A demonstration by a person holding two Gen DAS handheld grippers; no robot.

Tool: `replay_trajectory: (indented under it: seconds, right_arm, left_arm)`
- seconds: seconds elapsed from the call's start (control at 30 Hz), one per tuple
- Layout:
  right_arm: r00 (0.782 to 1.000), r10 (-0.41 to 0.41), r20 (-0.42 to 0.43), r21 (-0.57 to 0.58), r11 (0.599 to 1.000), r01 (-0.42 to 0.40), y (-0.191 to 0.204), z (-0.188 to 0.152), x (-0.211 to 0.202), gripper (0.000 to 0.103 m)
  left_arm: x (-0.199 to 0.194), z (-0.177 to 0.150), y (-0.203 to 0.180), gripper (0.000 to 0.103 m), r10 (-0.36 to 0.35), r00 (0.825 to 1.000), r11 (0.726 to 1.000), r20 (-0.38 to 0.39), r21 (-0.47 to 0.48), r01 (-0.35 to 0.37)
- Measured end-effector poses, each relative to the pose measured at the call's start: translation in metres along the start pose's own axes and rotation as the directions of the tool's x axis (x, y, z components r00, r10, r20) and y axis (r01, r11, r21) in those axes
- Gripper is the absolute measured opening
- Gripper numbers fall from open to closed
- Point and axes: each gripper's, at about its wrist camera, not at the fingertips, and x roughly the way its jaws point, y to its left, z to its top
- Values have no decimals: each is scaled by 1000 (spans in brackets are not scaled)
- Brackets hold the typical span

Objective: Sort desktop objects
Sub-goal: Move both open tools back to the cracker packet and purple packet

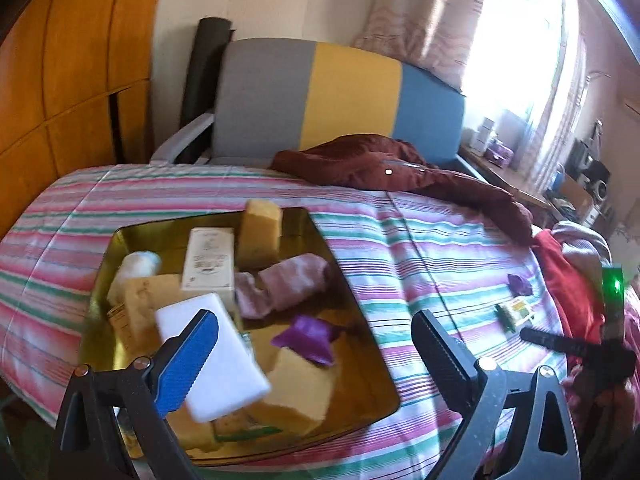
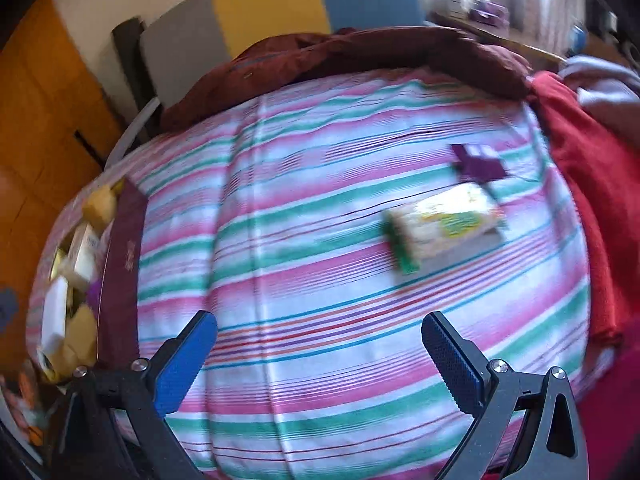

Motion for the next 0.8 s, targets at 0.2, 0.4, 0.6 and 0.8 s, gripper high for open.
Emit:
replay_trajectory:
  seconds: [0.2,0.4,0.6,0.8]
  right_arm:
    - [999,-30,41,89,996,27,-50,25,-21,103]
    - [994,-92,51,125,988,85,-91,50,-22,103]
    - [994,-111,23,113,988,108,-106,86,3,103]
    - [990,-139,-39,57,988,141,-114,112,48,94]
  left_arm:
    - [15,2,-28,94,-60,997,997,-41,55,63]
    - [37,1,-61,93,-128,984,984,-126,106,141]
    - [54,-1,-96,92,-200,963,960,-183,159,230]
    - [74,-1,-123,92,-177,959,946,-222,230,228]
